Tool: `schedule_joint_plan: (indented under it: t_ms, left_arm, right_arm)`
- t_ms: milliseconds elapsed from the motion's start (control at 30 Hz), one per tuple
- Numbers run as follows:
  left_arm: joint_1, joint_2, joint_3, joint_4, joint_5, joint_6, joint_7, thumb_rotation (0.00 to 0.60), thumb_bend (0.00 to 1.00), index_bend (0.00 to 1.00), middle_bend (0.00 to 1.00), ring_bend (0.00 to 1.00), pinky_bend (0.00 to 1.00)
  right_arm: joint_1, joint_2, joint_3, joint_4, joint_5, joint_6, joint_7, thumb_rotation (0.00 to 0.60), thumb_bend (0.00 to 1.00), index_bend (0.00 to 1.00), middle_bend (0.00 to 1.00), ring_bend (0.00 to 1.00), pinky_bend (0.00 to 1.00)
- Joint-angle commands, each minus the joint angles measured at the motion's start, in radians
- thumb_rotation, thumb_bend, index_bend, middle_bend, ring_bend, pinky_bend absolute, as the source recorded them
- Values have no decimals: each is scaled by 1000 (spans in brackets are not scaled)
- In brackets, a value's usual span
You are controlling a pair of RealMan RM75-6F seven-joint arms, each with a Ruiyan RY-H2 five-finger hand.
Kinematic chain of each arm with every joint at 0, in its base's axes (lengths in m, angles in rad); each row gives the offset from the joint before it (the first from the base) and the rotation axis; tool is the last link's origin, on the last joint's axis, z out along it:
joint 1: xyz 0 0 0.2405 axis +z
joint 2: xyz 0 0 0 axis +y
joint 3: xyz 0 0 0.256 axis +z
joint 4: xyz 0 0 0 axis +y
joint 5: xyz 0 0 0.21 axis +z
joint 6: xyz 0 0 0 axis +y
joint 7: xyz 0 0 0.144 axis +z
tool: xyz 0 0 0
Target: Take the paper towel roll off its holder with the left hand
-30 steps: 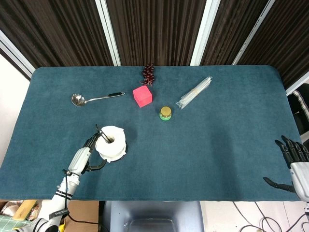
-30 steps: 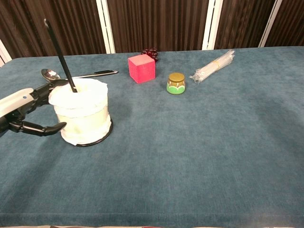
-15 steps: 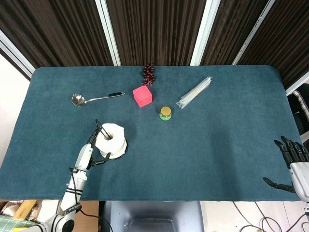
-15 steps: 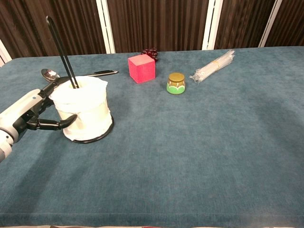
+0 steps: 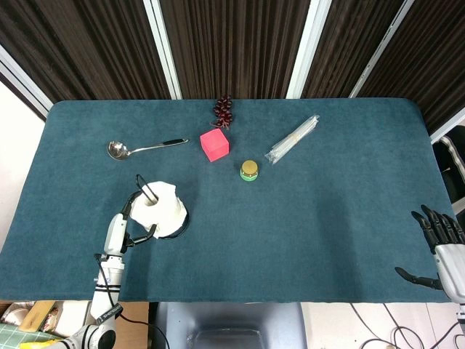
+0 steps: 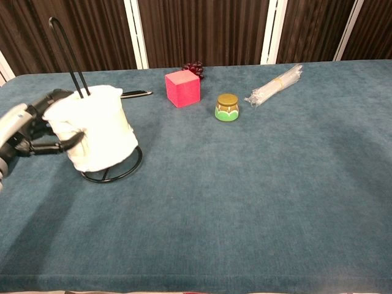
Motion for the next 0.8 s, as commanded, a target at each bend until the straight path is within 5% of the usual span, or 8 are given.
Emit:
schedule_joint_plan:
  t_ms: [33,267,467,800]
  left_arm:
    - [3,81,-8,-101,52,56,39,600,389,363,437,413,557]
    - [0,198,-29,-250,103,103,109,600,388,363,444,418,578]
    - [16,431,-98,-463,148,171,249,600,388,363,477,458,614]
    - [73,575,-119,-597,99,217,290,600,386,363,503,480,647]
  right_arm:
    - [0,0,1,-1,3,0,0,600,130,0,27,0,151]
    - [-1,2,0,-2,0,2,2,600,130,0,27,0,151]
    - [0,-1,2,-1,5,0,-3,600,130,0,27,0,151]
    - [3,-5,2,-3,9,-9,-13,600,130,0,27,0,151]
